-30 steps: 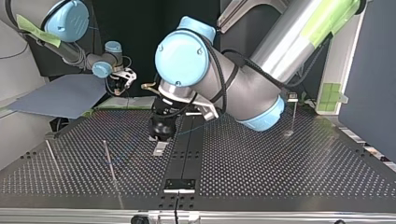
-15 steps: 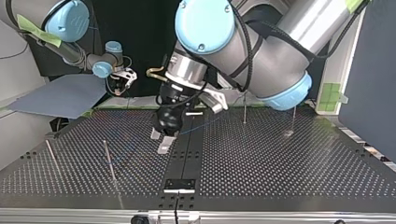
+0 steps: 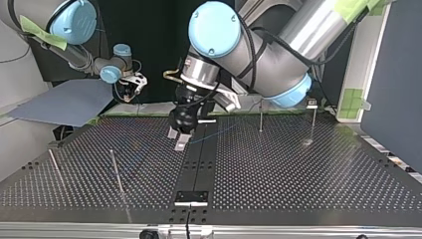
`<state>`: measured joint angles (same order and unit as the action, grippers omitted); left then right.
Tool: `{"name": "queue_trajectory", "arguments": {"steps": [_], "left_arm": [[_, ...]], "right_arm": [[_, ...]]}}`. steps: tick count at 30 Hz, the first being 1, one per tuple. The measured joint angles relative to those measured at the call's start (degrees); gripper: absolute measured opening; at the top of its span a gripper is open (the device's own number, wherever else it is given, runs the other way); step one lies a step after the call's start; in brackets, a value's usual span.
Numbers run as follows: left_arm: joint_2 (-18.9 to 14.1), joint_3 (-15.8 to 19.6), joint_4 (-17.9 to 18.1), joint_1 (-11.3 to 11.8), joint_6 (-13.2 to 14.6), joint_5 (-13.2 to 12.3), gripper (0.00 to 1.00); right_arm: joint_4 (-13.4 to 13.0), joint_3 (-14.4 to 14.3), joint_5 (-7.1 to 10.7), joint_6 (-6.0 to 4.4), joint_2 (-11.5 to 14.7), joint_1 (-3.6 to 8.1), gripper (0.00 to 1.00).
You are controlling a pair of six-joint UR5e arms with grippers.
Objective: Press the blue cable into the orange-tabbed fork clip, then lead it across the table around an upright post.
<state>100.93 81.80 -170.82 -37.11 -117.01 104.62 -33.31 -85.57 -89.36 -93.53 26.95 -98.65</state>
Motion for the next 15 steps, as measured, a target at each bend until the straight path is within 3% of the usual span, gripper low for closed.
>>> {"name": "queue_trajectory", "arguments": {"steps": [15], "left_arm": [[6.0,7.1,7.1,0.5,-1.7,0.5,1.00]], "right_arm": [[0.9,0.2,-0.02,0.05,0.0,-0.35,0.00]]}}
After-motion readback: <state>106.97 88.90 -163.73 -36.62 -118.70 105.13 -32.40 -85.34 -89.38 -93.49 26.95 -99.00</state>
